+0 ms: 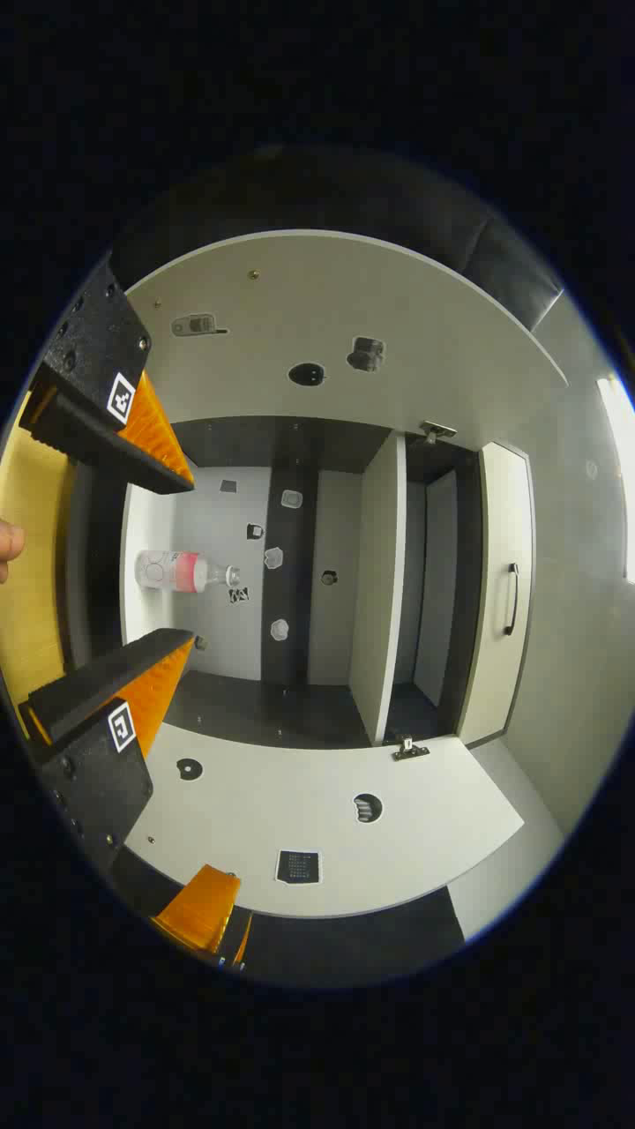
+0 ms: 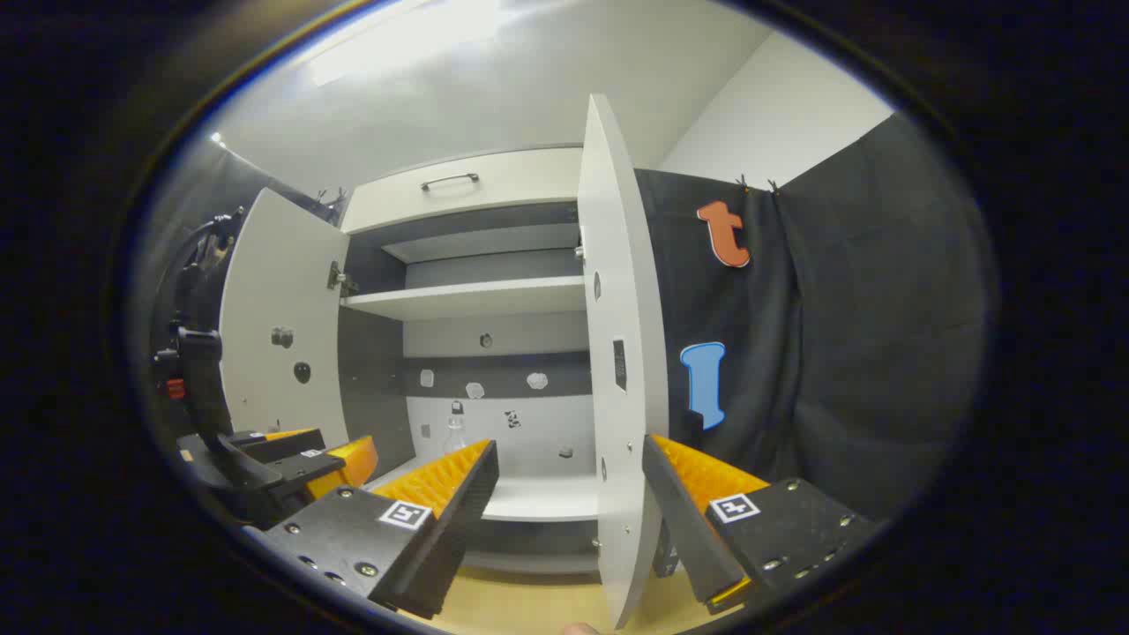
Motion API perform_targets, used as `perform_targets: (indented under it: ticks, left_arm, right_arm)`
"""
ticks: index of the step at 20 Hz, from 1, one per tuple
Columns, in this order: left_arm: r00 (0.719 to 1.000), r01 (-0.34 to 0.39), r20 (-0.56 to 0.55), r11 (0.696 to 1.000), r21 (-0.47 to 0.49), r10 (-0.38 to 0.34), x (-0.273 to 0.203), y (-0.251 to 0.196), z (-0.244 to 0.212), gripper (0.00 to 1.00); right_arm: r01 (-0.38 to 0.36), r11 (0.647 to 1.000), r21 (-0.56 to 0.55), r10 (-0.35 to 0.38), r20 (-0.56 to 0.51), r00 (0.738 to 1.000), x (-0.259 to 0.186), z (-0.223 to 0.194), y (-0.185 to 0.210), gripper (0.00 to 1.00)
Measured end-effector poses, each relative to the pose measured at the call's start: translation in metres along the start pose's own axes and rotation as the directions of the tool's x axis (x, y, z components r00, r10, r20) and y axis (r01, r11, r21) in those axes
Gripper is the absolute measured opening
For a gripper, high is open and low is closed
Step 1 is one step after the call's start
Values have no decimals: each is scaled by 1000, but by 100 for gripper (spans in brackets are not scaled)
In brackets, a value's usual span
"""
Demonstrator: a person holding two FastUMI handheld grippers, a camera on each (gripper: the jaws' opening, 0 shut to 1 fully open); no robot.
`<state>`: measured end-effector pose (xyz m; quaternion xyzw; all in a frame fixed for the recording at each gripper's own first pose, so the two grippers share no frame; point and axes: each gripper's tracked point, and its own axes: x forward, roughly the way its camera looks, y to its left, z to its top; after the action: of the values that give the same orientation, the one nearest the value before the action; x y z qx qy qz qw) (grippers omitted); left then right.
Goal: Grasp the bottle in the cabinet with the left hand and place it on the coaster, then close the right door with the right hand and the left door with the left hand.
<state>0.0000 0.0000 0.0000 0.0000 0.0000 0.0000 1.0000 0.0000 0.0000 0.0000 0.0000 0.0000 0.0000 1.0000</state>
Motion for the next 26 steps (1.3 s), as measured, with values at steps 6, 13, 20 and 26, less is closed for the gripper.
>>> perform_targets:
  ticks: [6,13,20,26]
  left_arm:
    - [1000,-14,-7,1000,-13,14,0,5,-4,98]
    - [1000,-17,-12,1000,-17,17,3,10,-5,99]
    - [1000,3,-21,1000,-15,-3,16,6,-9,98]
    - [998,44,-49,999,-28,-45,58,0,-20,99]
  right_arm:
    - [-1,1000,1,1,2,1000,0,0,0,99]
    - [18,1000,5,-18,13,1000,-3,5,-1,99]
    - [27,999,28,-27,18,999,-7,9,-4,99]
    - [51,999,14,-51,19,999,-8,8,-3,99]
